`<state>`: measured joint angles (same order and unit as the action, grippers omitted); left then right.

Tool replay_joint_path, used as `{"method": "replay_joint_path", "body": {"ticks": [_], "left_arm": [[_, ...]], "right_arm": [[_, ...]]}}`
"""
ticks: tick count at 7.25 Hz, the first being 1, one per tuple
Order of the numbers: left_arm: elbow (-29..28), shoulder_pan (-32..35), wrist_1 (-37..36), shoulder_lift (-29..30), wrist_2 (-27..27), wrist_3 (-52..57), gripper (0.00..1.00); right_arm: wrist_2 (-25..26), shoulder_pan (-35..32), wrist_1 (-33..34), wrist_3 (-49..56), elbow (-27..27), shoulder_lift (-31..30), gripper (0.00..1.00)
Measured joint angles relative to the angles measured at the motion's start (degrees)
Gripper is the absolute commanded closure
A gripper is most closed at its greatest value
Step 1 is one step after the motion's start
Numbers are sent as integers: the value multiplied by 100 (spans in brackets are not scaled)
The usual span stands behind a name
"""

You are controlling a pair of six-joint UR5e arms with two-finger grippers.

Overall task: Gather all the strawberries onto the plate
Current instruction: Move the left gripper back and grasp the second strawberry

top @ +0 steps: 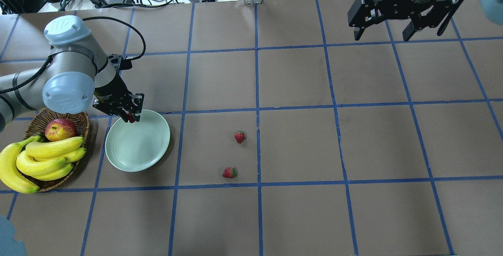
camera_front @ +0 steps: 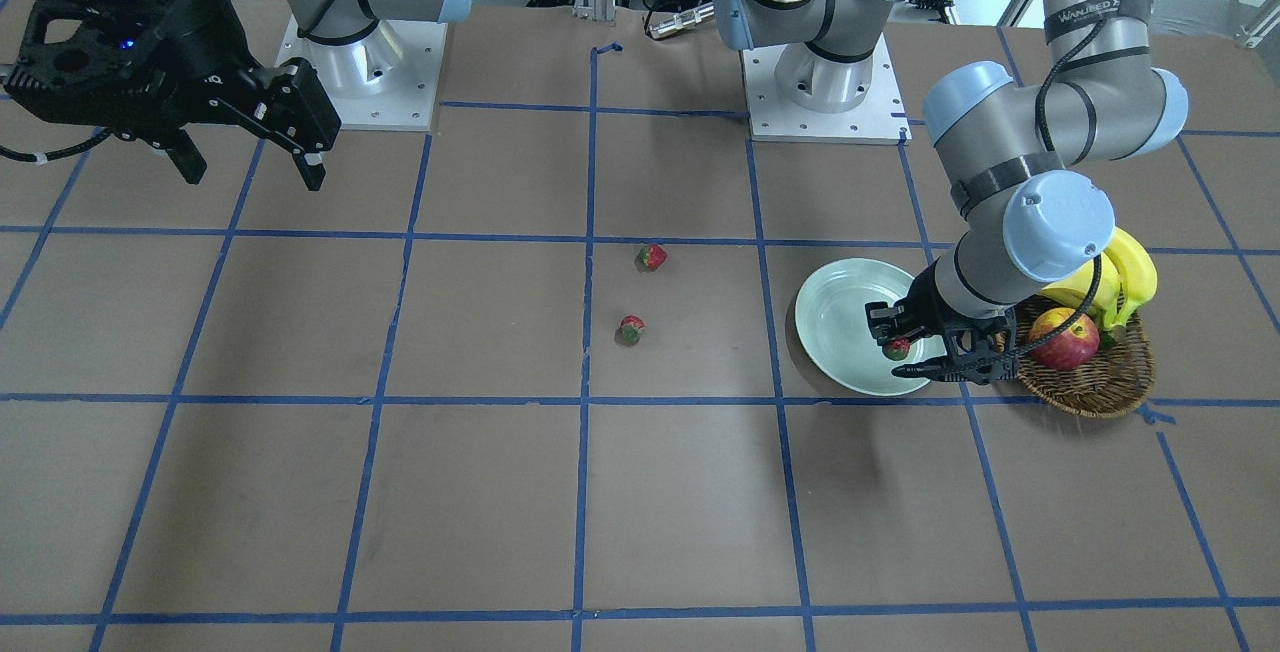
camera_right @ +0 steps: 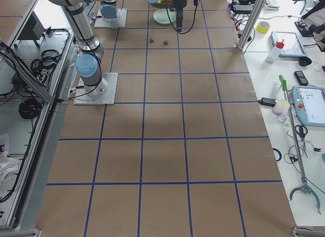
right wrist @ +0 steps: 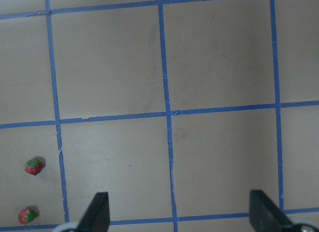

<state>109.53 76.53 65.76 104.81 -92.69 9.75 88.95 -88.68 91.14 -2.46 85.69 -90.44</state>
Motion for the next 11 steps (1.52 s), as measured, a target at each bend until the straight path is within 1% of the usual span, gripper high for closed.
{"method": "replay_joint_path", "body": {"ticks": [1,2,3,4,6,8,9,11], "left_arm": [[36,-34,2,37,-126,19,100],[69,-45,10,69,-220,23,93],[115,-47,7,106,-259,19,5],[141,-49,-6,130,-268,10,0],[126,-49,-40,111,-252,-50,0],[-66,50,-10,18,-162,-84,0],[-220,215,16,-17,8,-173,0],[-391,862,-38,-20,570,-1036,0]], "right_arm": [[0,0,-1,0,0,0,0],[0,0,-5,0,0,0,0],[0,0,-8,0,0,0,0],[0,0,-8,0,0,0,0],[0,0,-8,0,0,0,0],[0,0,-9,0,0,0,0],[0,0,-9,0,0,0,0],[0,0,-9,0,0,0,0]]}}
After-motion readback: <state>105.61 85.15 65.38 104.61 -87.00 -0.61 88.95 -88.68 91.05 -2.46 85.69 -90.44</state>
